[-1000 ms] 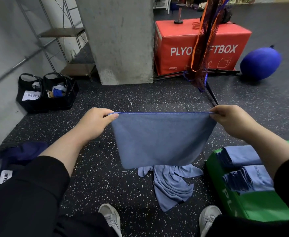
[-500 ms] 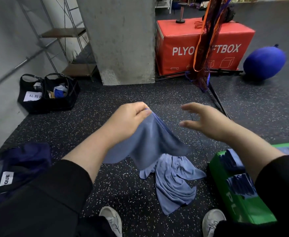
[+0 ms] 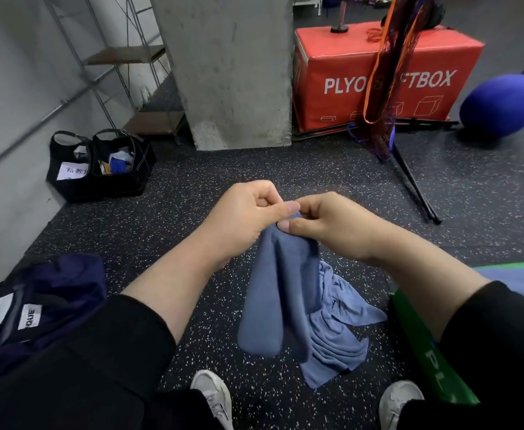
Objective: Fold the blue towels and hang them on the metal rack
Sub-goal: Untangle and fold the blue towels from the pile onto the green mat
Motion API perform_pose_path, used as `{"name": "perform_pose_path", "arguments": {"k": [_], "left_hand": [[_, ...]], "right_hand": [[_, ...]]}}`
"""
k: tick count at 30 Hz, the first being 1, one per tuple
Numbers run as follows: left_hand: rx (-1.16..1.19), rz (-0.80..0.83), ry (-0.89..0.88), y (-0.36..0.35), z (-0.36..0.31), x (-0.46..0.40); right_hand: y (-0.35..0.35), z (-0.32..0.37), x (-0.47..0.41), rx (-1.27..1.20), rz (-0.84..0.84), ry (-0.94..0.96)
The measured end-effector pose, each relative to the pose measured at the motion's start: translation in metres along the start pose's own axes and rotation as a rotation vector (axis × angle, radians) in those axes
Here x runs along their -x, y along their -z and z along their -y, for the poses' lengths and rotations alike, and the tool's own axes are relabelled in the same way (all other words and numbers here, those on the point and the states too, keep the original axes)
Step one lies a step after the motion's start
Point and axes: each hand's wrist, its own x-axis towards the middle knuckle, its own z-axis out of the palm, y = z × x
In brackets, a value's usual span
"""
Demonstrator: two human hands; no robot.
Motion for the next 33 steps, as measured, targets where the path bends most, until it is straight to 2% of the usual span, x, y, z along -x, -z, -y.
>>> {"name": "perform_pose_path", "arguments": {"k": [3, 5, 9, 11, 13, 17, 23, 27, 29, 33], "left_hand": [[0.15, 0.031, 0.09, -0.004, 0.007, 0.001], [0.172, 0.117, 0.172, -0.006, 0.01, 0.003], [0.114, 0.315, 0.239, -0.015, 0.017, 0.013], [-0.061, 0.322, 0.255, -0.019, 0.025, 0.014], [-0.23, 0.293, 0.261, -0.02, 0.032, 0.013], [-0.409, 0.177, 0.273, -0.01, 0.038, 0.009], [-0.484, 0.104, 0.349, 0.014, 0.054, 0.012], [-0.611, 0.058, 0.366, 0.029, 0.059, 0.015], [-0.561, -0.028, 0.359, 0.034, 0.062, 0.015], [-0.278, -0.272, 0.333, 0.034, 0.061, 0.013]], "right_hand": [[0.005, -0.001, 0.002, 0.018, -0.014, 0.015], [0.012, -0.001, 0.005, -0.01, -0.045, 0.036], [0.024, -0.004, 0.014, -0.059, -0.107, 0.032], [0.03, -0.007, 0.019, -0.076, -0.125, 0.016], [0.037, -0.013, 0.025, -0.052, -0.177, -0.003], [0.049, -0.026, 0.036, 0.085, -0.317, -0.065], [0.059, -0.051, 0.046, 0.156, -0.452, -0.18], [0.063, -0.066, 0.049, 0.163, -0.48, -0.248], [0.064, -0.068, 0.05, 0.165, -0.501, -0.272], [0.066, -0.069, 0.048, 0.122, -0.566, -0.33]]}}
